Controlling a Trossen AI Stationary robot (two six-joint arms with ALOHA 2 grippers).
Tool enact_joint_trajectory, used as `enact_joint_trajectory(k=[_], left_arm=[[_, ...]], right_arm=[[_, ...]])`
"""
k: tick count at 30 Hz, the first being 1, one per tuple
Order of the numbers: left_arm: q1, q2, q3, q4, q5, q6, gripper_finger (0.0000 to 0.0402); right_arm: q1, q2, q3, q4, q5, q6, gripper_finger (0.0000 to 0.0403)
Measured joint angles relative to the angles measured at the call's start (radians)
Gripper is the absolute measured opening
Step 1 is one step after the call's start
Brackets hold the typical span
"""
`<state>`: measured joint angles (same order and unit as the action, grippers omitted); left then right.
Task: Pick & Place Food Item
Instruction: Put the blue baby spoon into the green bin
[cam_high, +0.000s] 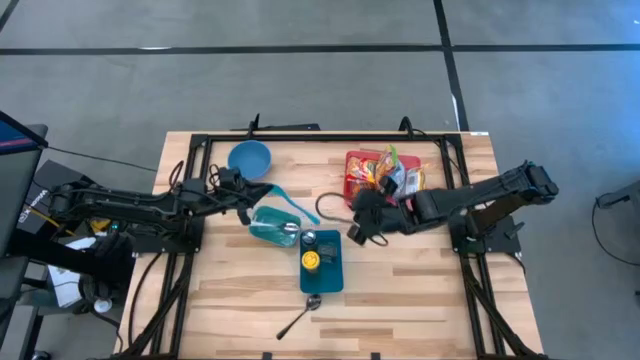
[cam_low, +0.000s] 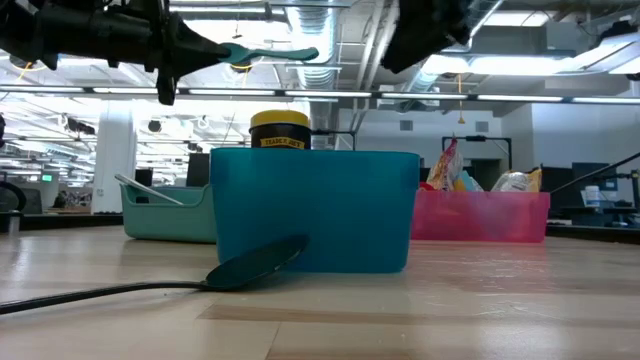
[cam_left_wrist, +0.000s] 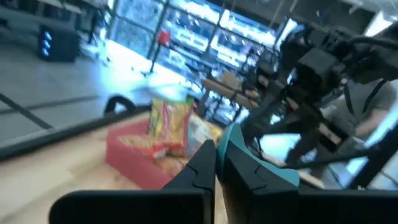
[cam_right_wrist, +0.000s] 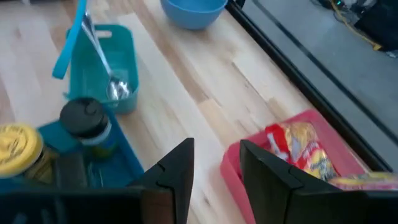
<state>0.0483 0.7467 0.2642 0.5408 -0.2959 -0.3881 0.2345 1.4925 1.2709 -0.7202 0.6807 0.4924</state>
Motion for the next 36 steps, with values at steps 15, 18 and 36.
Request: enact_joint_trajectory(k=[15, 18, 36], left_arm=[[0.000, 0.000, 0.000, 0.109, -0.170, 0.099, 0.0003], [0.000, 0.000, 0.000, 0.141, -0.185, 0.127, 0.0003], [0.000, 0.087, 0.000, 0.287, -0.202, 0.153, 0.0004]], right_arm=[[-0.241, -0.003, 0.000, 0.220, -0.235, -0.202, 0.0122], [-0.245, -0.001, -0.027, 0.268, -0.227, -0.205, 0.0122], [-0.150, -0.008, -0.484, 1.129, -0.065, -0.228, 0.0122]])
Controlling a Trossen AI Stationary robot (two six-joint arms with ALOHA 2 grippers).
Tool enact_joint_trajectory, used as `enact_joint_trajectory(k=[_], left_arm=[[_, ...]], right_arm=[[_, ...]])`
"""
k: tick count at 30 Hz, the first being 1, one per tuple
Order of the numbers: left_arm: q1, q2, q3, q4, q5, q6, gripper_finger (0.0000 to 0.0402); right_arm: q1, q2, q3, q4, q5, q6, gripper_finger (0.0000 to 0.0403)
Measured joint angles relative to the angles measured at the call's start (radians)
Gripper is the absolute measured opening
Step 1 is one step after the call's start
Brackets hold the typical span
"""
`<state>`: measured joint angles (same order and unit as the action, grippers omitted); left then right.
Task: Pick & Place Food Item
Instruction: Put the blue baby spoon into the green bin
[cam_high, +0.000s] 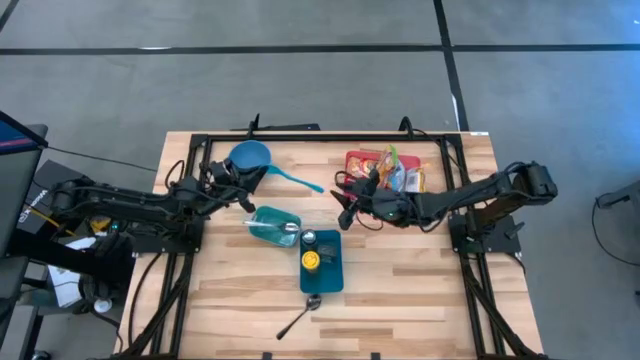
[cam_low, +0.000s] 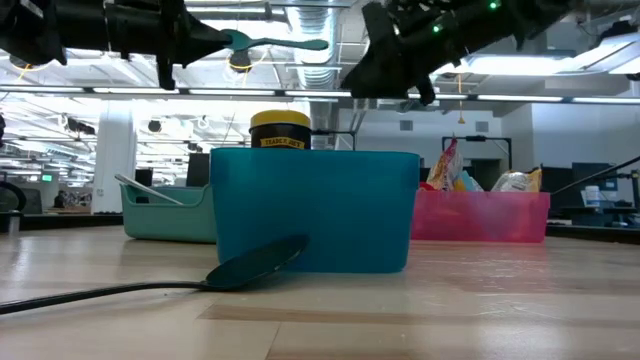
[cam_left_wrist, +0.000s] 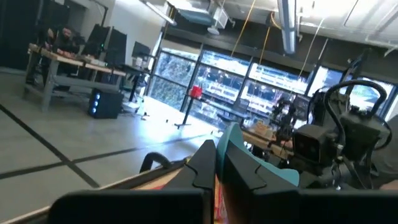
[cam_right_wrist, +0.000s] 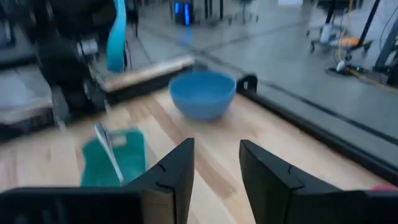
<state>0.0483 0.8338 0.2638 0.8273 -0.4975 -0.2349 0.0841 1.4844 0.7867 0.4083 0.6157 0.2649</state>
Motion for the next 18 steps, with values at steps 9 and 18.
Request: enact_joint_trajectory(k=[9, 18], left_arm=[[0.030, 0.174, 0.000, 0.314, 0.000, 0.041, 0.0003], [0.088, 0.335, 0.000, 0.543, 0.000, -0.021, 0.0003]], right_arm=[[0.039, 0.009, -0.127, 0.450, 0.021, 0.004, 0.0122], [0.021, 0.009, -0.177, 0.651, 0.013, 0.118, 0.0122]])
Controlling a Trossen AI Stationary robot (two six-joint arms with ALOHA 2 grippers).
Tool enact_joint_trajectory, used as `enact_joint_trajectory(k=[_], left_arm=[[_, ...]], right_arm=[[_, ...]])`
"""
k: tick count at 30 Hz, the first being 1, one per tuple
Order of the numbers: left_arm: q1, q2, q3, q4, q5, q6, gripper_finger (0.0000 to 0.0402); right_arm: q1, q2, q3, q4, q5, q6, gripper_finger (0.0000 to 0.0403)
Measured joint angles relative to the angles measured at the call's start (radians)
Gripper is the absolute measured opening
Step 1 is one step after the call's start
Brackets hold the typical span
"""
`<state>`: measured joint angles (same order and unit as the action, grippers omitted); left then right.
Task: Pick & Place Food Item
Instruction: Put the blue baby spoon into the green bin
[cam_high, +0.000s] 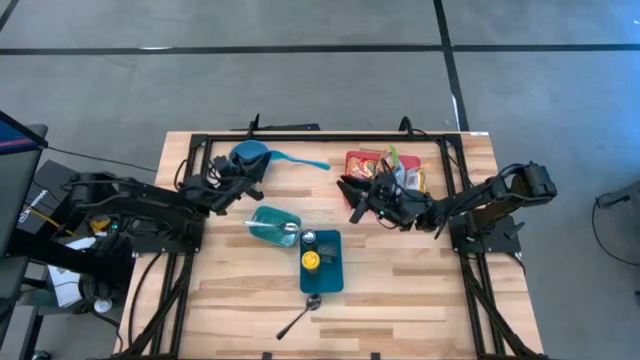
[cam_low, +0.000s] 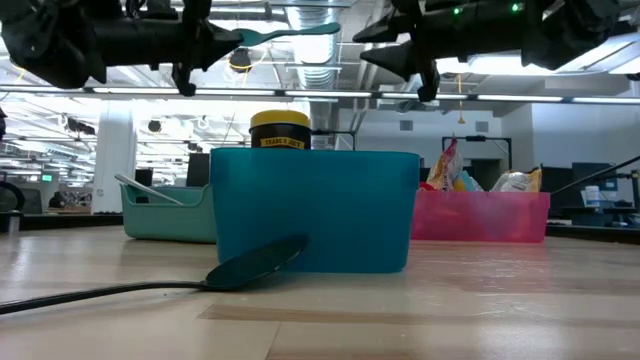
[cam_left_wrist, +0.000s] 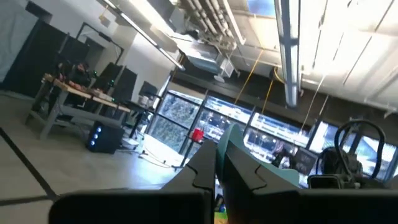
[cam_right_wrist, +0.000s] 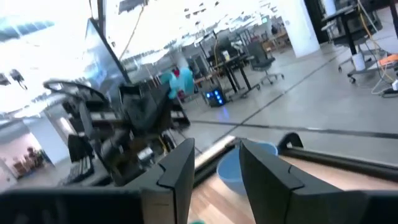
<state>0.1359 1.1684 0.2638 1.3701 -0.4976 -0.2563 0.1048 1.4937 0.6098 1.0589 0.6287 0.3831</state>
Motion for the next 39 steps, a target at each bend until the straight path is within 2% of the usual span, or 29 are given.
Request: enact_joint_trajectory(k=[11, 22, 39], left_arm=[[0.010, 0.090, 0.005, 0.081, 0.000, -0.121, 0.0004], [0.004, 0.192, 0.103, 0.072, 0.052, -0.146, 0.0003], [0.004, 0.216, 0.112, 0.061, 0.075, -0.171, 0.0003]], right_arm=[[-0.009, 0.000, 0.000, 0.063, -0.067, -0.056, 0.0122], [-0.001, 0.000, 0.003, 0.102, -0.082, -0.135, 0.0122], [-0.024, 0.000, 0.003, 0.154, -0.079, -0.151, 0.0122]])
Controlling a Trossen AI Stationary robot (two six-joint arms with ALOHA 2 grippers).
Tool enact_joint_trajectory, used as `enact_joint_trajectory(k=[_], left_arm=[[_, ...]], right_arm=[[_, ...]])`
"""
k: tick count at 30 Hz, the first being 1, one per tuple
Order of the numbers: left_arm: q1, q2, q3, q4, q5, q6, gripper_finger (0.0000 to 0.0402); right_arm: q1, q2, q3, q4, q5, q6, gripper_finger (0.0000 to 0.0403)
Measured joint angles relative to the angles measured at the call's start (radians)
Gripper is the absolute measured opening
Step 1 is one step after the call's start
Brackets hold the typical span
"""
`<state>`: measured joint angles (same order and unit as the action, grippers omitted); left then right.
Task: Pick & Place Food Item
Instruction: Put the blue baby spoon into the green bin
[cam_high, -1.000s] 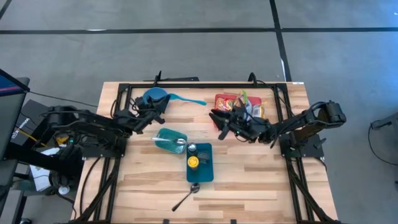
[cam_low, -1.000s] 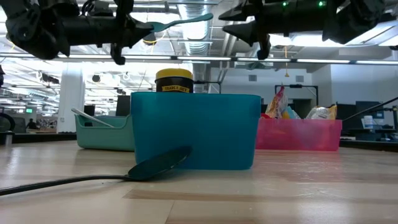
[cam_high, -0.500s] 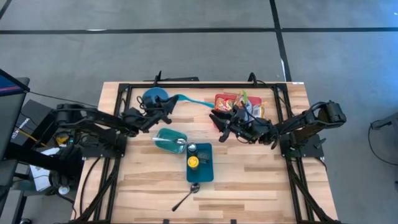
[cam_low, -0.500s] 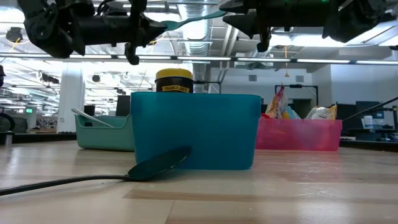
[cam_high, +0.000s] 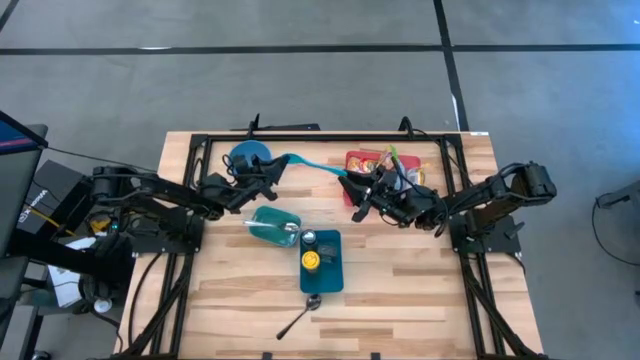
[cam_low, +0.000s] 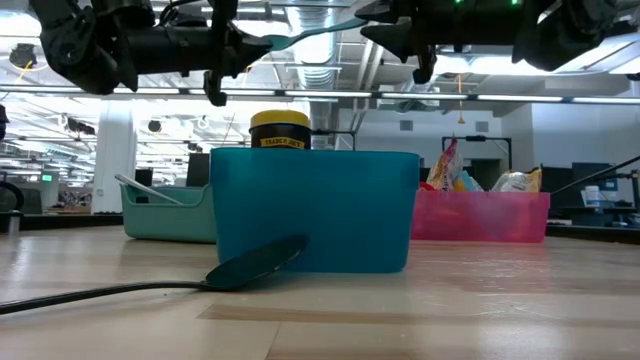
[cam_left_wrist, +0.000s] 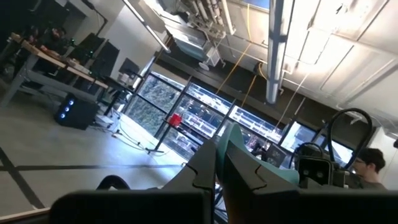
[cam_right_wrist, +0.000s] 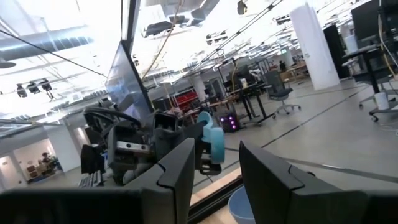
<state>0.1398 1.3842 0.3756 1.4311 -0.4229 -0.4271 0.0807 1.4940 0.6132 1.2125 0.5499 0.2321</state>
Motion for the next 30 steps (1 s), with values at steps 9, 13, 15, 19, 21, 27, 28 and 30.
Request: enact_joint_trajectory(k=[9, 13, 15, 19, 21, 27, 28, 30], left_arm=[[-0.001, 0.000, 0.000, -0.016, 0.003, 0.000, 0.0003], [-0.001, 0.000, 0.000, -0.018, 0.003, 0.000, 0.0003], [-0.001, 0.000, 0.000, -0.018, 0.003, 0.000, 0.0003], [-0.002, 0.000, 0.000, -0.018, 0.003, 0.000, 0.0004], [-0.002, 0.000, 0.000, -0.018, 0.003, 0.000, 0.0003], [-0.002, 0.000, 0.000, -0.018, 0.003, 0.000, 0.0004], [-0.002, 0.000, 0.000, -0.018, 0.003, 0.001, 0.0003], [-0.002, 0.000, 0.000, -0.018, 0.003, 0.002, 0.0003]], right_arm=[[0.000, 0.000, 0.000, 0.010, 0.000, 0.003, 0.0118], [0.001, 0.000, 0.016, 0.002, 0.000, 0.003, 0.0096], [0.001, 0.000, 0.027, -0.021, 0.000, 0.003, 0.0082], [0.002, 0.000, 0.039, -0.064, 0.001, 0.004, 0.0060], [0.003, 0.000, 0.039, -0.067, 0.001, 0.004, 0.0054], [0.002, 0.000, 0.039, -0.071, 0.001, 0.015, 0.0046], [0.002, 0.000, 0.039, -0.074, 0.001, 0.016, 0.0044], [0.002, 0.000, 0.039, -0.079, 0.011, 0.016, 0.0037]])
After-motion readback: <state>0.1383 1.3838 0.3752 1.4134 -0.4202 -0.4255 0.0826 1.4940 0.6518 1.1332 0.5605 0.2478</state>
